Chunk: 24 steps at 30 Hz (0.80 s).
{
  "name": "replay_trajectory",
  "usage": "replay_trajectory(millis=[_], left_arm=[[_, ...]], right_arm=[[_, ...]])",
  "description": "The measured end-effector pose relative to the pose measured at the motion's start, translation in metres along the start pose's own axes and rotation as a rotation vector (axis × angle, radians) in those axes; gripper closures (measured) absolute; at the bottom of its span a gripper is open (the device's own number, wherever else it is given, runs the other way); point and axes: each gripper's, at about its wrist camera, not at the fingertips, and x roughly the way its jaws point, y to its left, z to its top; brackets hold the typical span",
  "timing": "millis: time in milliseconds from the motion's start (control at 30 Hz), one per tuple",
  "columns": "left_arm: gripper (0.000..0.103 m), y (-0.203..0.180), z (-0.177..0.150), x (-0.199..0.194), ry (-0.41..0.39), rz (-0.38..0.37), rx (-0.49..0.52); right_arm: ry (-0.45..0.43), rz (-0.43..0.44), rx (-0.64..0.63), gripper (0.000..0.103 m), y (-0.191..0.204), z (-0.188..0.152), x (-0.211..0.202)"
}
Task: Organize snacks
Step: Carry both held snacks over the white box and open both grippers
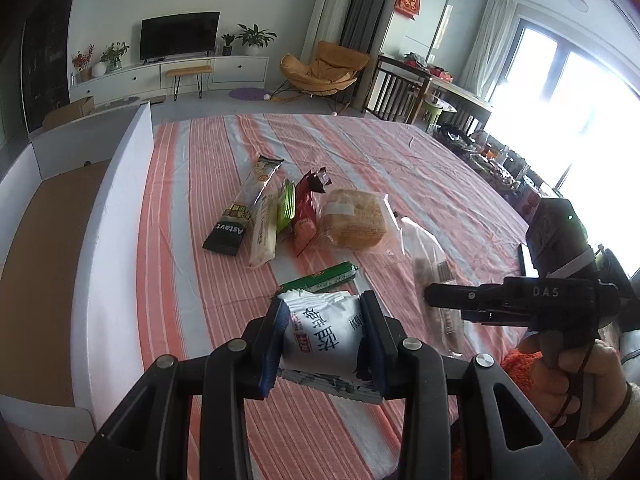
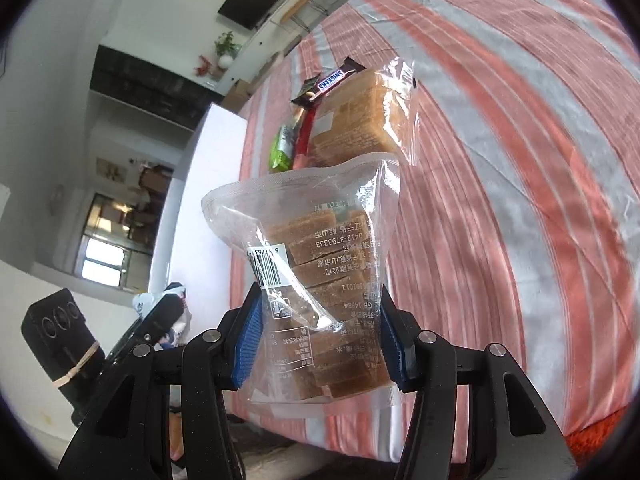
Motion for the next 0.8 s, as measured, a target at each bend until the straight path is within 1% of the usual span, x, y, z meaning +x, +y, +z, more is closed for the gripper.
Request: replay_trajectory(millis=[67,100,133,267,400,467,567,700,800], left_arm=[[0.067,0.001,0.005,-0.012,-0.021,-0.008,-0.003],[0.067,0.002,0.007,-0.018,-0.032,-0.013,-0.006],[0.067,0.003,0.009,-0.025,-0.044,-0.013,-0.008],[0.067,0.014,0.017,-0.048,-0.084,0.001,-0.022],[0.067,0.031,0.02,-0.065,-0.109,0.015,-0.053],[0.067,0.041,0.021,-0.074,-0.124,0.028,-0.069],[0.067,0.056,0.022,-0.085,-0.147,0.058,-0.089],[0.067,0.083,0.023,-0.101,-0.171,0.083,-0.145],[0.067,0.107,0.022,-0.115,-0.199,0.124,-0.185]], right_arm=[[-0.022,-0.072,-0.067,0.048,0.012,-0.001,-0.003],[-0.029,-0.088,-0.084,0.048,0.016,-0.002,-0.004],[-0.032,-0.082,-0.085,0.048,0.018,0.0,-0.004],[-0.031,-0.004,-0.065,0.048,0.024,0.003,-0.008],[-0.014,0.067,-0.057,0.048,0.034,0.005,-0.003],[-0.005,0.066,-0.079,0.048,0.045,0.01,0.004],[0.009,0.062,-0.112,0.048,0.06,0.008,0.01],[0.024,0.102,-0.12,0.048,0.079,0.01,0.018],[0.033,0.141,-0.132,0.048,0.102,0.017,0.026]])
